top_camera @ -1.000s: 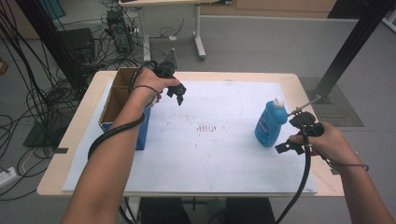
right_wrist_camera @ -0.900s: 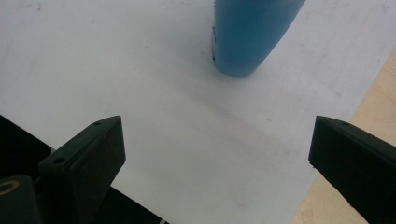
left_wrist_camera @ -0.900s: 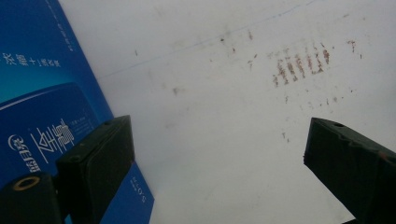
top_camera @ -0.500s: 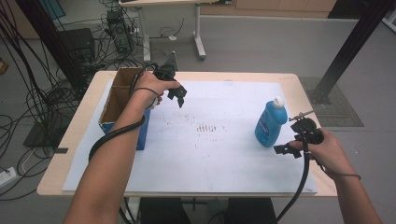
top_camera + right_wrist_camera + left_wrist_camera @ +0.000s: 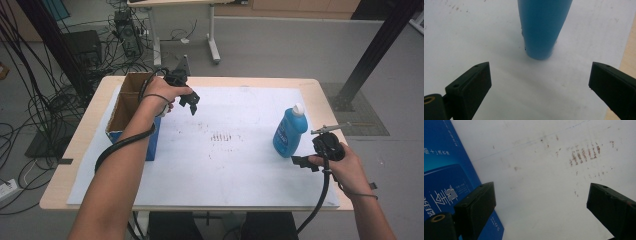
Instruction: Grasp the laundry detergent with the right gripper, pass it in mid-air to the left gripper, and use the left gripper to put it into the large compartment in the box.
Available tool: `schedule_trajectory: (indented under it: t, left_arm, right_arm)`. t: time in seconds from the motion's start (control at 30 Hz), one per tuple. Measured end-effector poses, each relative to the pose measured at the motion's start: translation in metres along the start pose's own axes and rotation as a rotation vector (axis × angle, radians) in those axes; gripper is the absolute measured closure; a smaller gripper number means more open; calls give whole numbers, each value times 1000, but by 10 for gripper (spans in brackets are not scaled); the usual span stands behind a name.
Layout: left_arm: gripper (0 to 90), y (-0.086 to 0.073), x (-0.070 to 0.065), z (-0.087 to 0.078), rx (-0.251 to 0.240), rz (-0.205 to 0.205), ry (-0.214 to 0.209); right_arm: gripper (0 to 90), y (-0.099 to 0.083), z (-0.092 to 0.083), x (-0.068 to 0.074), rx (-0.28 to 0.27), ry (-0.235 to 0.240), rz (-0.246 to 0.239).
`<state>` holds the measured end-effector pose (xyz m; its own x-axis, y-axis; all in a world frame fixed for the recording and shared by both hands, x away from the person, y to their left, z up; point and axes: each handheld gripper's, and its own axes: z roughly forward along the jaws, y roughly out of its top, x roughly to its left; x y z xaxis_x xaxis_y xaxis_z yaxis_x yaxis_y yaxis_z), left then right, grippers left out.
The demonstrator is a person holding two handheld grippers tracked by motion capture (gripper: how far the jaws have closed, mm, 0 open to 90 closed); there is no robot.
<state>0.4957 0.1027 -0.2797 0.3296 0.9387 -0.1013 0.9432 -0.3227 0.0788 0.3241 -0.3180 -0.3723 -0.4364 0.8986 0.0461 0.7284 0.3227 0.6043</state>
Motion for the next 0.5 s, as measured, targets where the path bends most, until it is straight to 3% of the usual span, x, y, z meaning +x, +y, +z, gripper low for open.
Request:
schedule_trajectory:
  t: [0.5]
  left_arm:
    - [89, 1, -3, -1, -5, 12, 2]
  right_arm:
    - [40, -11, 11, 2, -186, -41, -34]
